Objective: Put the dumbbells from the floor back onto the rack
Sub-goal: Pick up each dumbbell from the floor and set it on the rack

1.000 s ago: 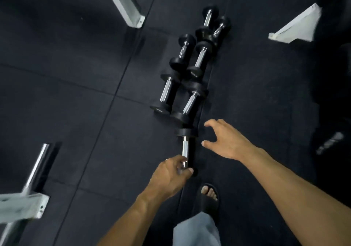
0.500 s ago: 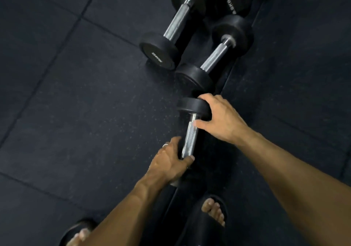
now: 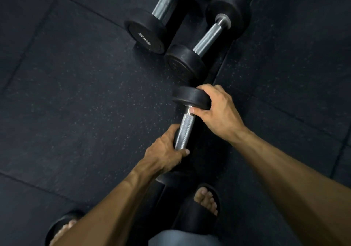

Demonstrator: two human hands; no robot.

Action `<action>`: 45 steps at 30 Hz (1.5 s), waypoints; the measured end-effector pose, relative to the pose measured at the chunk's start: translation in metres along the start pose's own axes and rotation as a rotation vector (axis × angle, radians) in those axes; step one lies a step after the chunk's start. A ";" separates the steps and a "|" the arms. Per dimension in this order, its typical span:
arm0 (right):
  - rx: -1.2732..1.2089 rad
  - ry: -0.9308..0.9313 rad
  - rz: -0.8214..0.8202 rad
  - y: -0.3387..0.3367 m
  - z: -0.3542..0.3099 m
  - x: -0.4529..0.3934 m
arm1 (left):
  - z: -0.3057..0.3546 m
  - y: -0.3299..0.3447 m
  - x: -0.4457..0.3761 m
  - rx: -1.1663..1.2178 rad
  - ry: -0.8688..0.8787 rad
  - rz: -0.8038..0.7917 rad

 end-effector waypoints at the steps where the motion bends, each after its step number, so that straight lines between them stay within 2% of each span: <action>1: -0.002 0.007 0.011 -0.003 -0.001 0.006 | 0.000 0.000 0.005 -0.019 -0.001 -0.009; 6: -0.027 0.039 0.065 -0.031 -0.023 0.037 | 0.014 -0.007 0.049 -0.091 0.017 -0.032; 12: -0.053 0.044 0.159 -0.104 -0.077 0.075 | 0.058 -0.029 0.123 -0.169 0.104 -0.037; 22: -0.048 0.033 0.434 -0.292 -0.220 0.146 | 0.199 -0.098 0.297 -0.245 0.409 -0.052; 29: -0.008 0.052 0.694 -0.427 -0.319 0.248 | 0.296 -0.121 0.450 -0.363 0.609 -0.064; 33: 0.031 0.078 0.800 -0.494 -0.350 0.318 | 0.343 -0.098 0.531 -0.413 0.722 -0.128; 37: 0.088 0.123 0.843 -0.553 -0.359 0.393 | 0.377 -0.049 0.593 -0.401 0.757 -0.212; 41: 0.128 0.166 0.887 -0.602 -0.337 0.473 | 0.407 0.029 0.640 -0.449 0.818 -0.264; 45: 0.163 0.259 0.931 -0.635 -0.287 0.560 | 0.429 0.125 0.680 -0.535 0.891 -0.313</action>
Point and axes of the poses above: each hand's wrist, its own x-axis away from the middle knuckle, its own y-axis out of the palm, z = x × y, the point moved 7 cm from there along -x, towards the middle knuckle, and after that the axes turned 9 degrees about -y, right-handed, at the moved point
